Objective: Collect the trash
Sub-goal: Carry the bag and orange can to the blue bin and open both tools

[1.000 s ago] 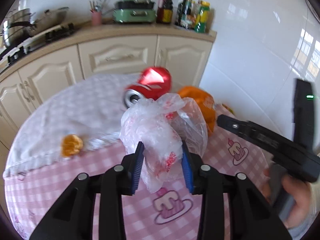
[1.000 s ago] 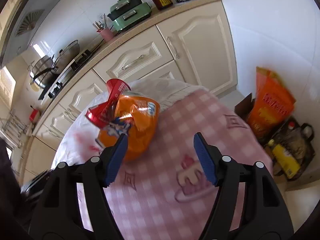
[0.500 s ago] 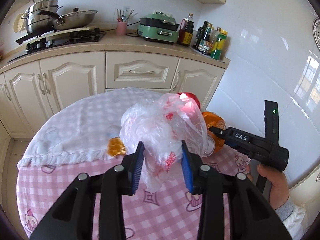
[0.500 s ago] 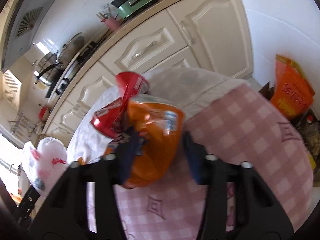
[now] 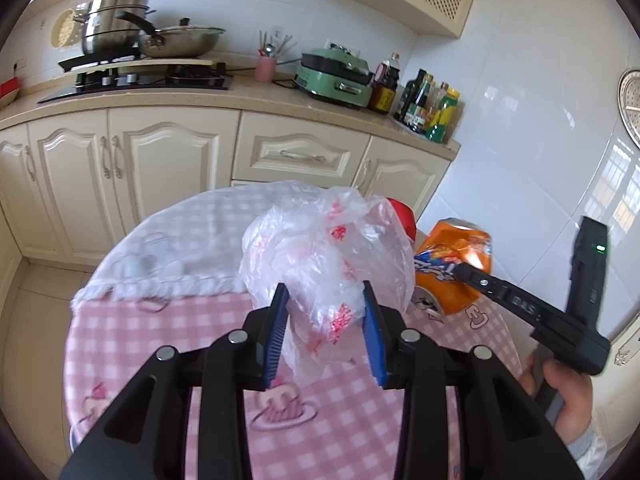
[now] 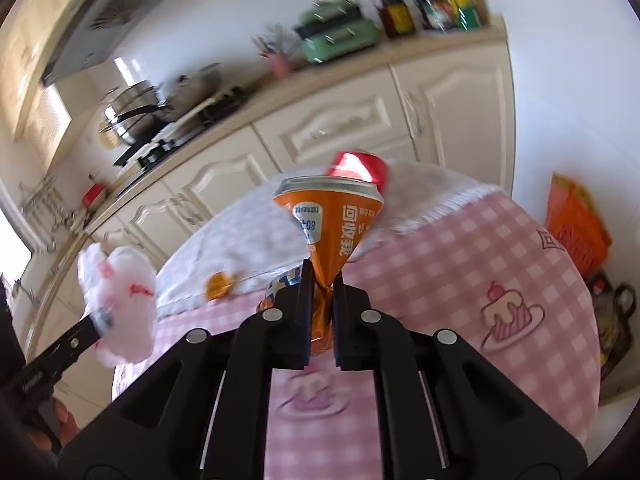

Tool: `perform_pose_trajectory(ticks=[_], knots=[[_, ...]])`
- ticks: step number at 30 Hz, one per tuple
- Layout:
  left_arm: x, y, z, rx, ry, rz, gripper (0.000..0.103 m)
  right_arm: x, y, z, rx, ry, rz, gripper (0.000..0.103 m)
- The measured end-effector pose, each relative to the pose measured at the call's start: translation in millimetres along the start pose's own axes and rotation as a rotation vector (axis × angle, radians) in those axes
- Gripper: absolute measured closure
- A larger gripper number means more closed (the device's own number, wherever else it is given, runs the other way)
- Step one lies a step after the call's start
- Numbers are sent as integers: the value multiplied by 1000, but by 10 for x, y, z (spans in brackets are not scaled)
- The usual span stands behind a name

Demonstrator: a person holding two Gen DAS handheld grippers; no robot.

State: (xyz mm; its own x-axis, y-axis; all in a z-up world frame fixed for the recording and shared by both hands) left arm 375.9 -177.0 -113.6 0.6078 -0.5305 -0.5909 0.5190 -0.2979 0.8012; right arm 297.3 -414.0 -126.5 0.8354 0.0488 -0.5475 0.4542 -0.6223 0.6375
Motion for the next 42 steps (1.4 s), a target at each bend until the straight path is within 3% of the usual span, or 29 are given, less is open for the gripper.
perform_pose_trajectory(ticks=[4, 11, 17, 21, 29, 35, 42], knots=[[-403, -149, -262, -27, 31, 43, 69, -173, -274, -581, -80, 101, -8, 95], [-1161, -565, -893, -100, 142, 85, 69, -84, -1035, -1834, -248, 281, -117, 95], [-1818, -1212, -1682, -221, 279, 72, 69, 143, -1904, -2696, -358, 381, -254, 95], [-2031, -1697, -2169, -309, 335, 35, 69, 392, -2483, -3115, -425, 395, -345, 95], [-1758, -2768, -3037, -508, 394, -155, 69, 1198, -3618, -3286, -519, 297, -564, 95], [-1241, -3533, -3540, -646, 366, -314, 69, 1918, -4356, -3101, -545, 181, -722, 95], [-813, -3976, -3824, -719, 347, -396, 62, 2518, -4915, -2830, -519, 84, -866, 95]])
Point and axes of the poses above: each gripper's, at about its wrist camera, not at the fingertips, and x roughly the way its jaws point, z to its right, y to its top, the point moved 2 cm from there along x, roughly the way its jaws point, and after that the axes turned 13 degrees about x, right-handed, at the moved point
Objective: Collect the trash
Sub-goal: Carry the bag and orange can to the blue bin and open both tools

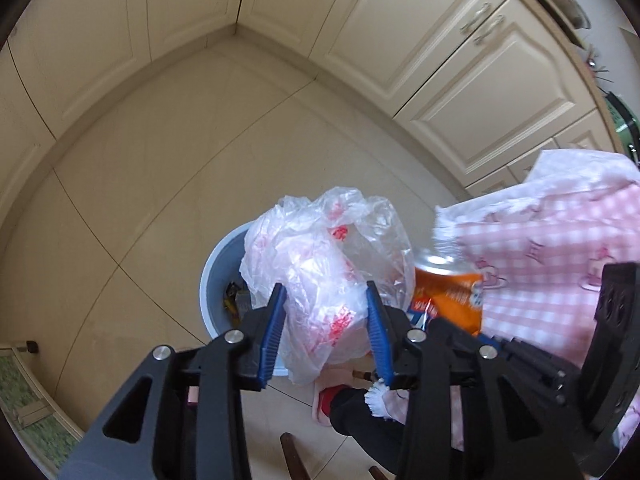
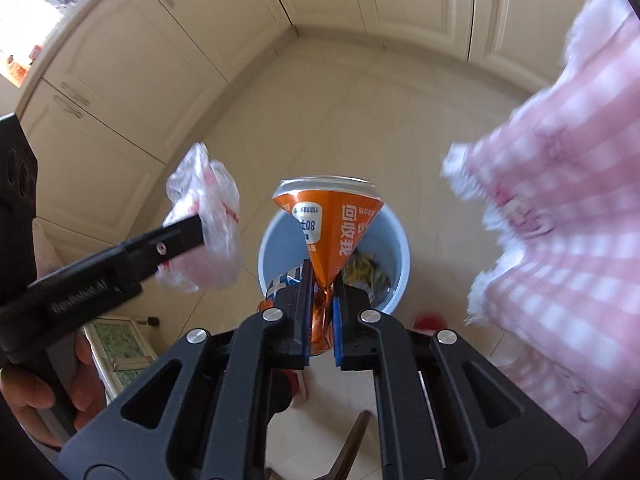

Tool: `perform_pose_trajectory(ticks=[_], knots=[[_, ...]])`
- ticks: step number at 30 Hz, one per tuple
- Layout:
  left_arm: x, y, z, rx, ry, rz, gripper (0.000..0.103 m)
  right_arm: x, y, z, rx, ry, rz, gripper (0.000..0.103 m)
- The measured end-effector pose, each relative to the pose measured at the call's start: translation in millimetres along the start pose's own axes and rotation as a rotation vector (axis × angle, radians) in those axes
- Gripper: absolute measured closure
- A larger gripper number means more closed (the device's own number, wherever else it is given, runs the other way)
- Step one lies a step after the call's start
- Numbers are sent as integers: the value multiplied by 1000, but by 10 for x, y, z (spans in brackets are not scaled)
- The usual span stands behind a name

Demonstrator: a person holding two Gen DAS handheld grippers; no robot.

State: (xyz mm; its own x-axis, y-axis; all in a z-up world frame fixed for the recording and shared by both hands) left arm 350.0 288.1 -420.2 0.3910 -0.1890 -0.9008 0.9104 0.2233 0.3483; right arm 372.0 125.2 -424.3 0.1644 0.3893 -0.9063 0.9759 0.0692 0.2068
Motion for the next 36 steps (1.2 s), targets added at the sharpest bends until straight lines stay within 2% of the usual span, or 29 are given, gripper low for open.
perform_pose_trajectory(ticks=[2, 4, 7, 19, 26, 36], knots=[[117, 17, -26, -4, 11, -18, 58, 99, 5, 28, 1, -9, -17, 95], [164, -6, -16, -5, 13, -26, 46, 209, 24, 47, 8, -13, -35, 95], [206, 6, -52, -10, 15, -29, 44, 317, 55, 64, 19, -14, -50, 95], [71, -108, -349, -84, 40, -29, 43, 431, 2, 79, 19, -2, -76, 95], [-20, -147, -354, -76, 45, -30, 43, 418, 8, -61, 1, -11, -54, 95], [-349, -152, -348, -78, 44, 24, 43, 197, 53, -247, 12, -4, -4, 92]])
Point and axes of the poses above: each gripper's, at about its wrist camera, not at the fingertips, and x roughly the way its jaws point, z to its right, y to its top, the point moved 2 cm from there along x, roughly the way its jaws point, and after that the axes turned 13 degrees about x, right-handed, at the moved point
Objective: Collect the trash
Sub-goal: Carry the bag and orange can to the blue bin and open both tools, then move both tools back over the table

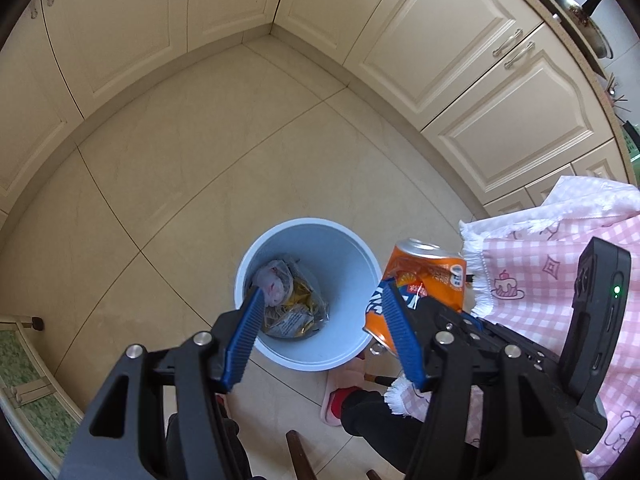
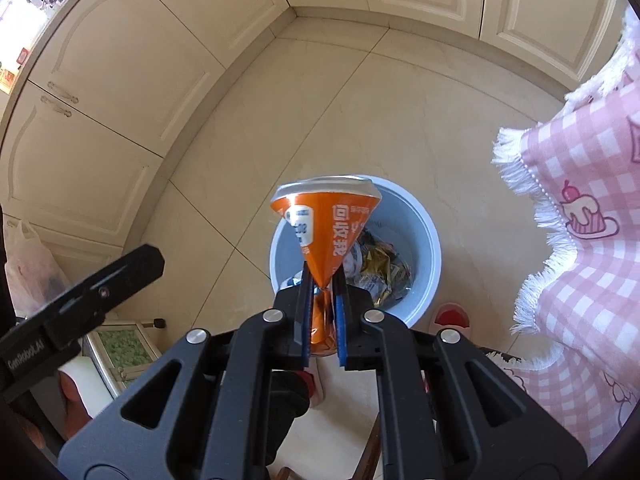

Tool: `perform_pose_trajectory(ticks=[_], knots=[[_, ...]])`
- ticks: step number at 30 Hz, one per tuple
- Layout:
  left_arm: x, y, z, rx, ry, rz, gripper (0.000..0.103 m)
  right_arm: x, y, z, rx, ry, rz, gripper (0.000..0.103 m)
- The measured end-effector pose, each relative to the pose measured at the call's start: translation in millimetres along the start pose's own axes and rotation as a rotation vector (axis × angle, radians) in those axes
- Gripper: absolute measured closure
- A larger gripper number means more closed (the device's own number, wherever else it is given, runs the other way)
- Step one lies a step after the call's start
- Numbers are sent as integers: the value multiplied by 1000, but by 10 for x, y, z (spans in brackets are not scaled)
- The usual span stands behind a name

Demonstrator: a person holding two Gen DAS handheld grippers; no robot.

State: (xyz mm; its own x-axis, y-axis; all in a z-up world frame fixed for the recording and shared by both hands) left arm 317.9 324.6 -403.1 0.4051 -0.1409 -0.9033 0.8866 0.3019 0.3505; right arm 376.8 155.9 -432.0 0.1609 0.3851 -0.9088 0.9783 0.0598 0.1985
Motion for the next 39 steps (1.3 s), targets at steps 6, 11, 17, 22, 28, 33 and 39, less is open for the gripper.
perform_pose_trajectory(ticks=[6, 11, 17, 22, 28, 33, 39], knots=[[-320, -22, 48, 9, -1, 49, 43, -256, -32, -143, -15, 8, 37, 90], [-620, -68, 142, 24, -2, 90, 43, -559, -87, -199, -28, 11, 83, 85], [-1194, -141, 376, 49, -12, 183, 43, -1257, -193, -297, -90, 20, 209, 85], [-1698, -153, 784, 117, -34, 282, 43, -2019, -317, -264, -135, 8, 347, 85], [-2206, -79, 1654, 266, -96, 387, 40, -3077, -445, 177, -132, -26, 523, 83], [-2370, -40, 2715, 438, -186, 410, 38, -3875, -549, 1014, -52, -106, 667, 76], [-2234, -50, 4140, 676, -241, 384, 38, -4513, -532, 2098, 102, -191, 775, 63]])
Point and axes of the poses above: each gripper's, at about its wrist camera, not at the fingertips, and x roughly the way its jaws point, z to its right, y to its top, the point moved 2 cm from there along x, roughly the way its jaws point, and after that the axes turned 13 degrees about x, right-handed, at the moved point
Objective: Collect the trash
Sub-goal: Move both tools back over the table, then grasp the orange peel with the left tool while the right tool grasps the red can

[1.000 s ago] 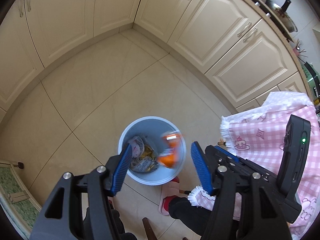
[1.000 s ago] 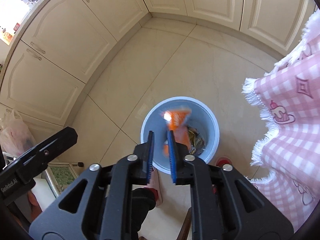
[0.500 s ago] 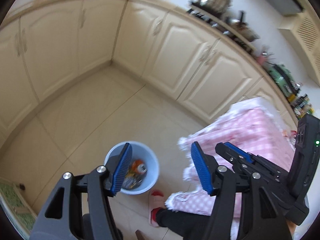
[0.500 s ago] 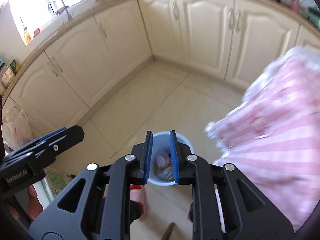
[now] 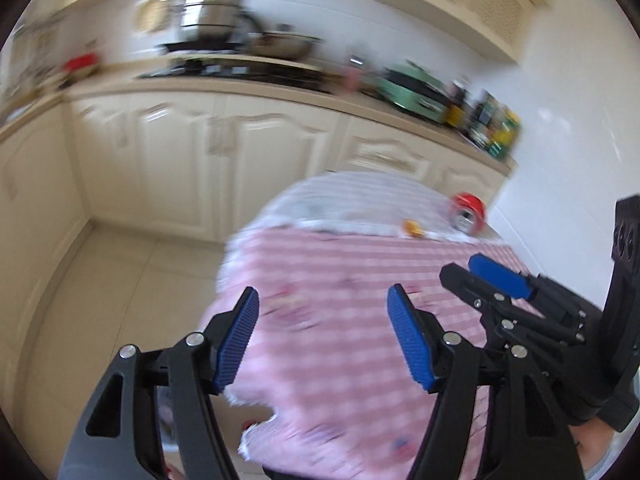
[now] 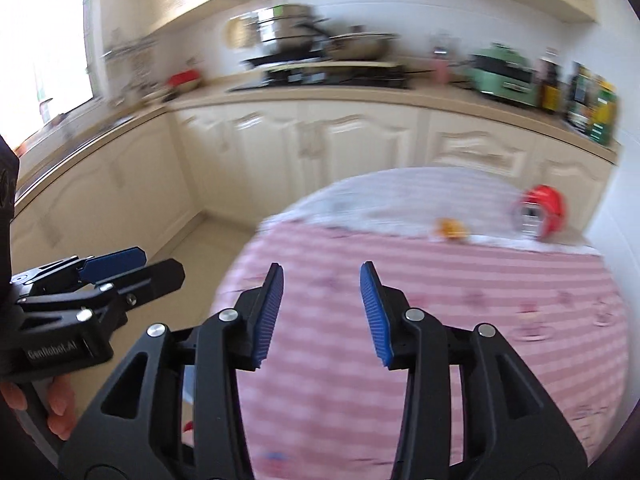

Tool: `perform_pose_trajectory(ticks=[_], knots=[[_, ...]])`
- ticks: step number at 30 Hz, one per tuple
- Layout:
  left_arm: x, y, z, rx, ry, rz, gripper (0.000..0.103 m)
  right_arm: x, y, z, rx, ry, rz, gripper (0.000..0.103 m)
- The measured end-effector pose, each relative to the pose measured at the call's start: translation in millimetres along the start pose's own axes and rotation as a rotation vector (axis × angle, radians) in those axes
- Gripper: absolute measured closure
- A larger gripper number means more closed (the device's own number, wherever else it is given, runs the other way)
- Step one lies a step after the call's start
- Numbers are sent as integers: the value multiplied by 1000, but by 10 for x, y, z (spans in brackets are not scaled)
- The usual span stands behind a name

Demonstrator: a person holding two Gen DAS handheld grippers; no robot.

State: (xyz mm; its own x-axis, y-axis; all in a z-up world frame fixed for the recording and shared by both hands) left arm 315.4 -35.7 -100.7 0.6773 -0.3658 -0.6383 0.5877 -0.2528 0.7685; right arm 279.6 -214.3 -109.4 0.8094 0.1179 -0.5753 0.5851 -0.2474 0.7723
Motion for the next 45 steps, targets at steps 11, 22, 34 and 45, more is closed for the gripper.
perform_pose_trajectory(ticks=[11, 22, 34, 45], knots=[[1320, 682, 1063, 174, -119, -84, 38, 147, 387, 1504, 192, -165, 13, 60], [2298, 903, 1139, 191, -98, -188, 43, 570, 594, 2001, 276, -200, -20, 54], [2704, 906, 1187, 254, -34, -254, 70, 808, 685, 2219, 342, -182, -26, 50], [2291, 1249, 987, 156, -40, -77, 71, 1094, 940, 2915, 754, -50, 5, 49]])
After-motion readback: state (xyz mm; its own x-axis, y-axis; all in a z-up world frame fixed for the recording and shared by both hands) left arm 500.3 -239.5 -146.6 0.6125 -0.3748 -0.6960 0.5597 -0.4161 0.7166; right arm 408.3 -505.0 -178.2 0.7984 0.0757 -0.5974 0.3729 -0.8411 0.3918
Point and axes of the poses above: each gripper's, at about its wrist camera, not at the fingertips, and x roughly the way its jaws point, z to its right, y to its top, the point moved 2 cm from there along x, roughly the way its jaws point, and after that the axes turned 13 degrees about x, right-handed, at the moved point
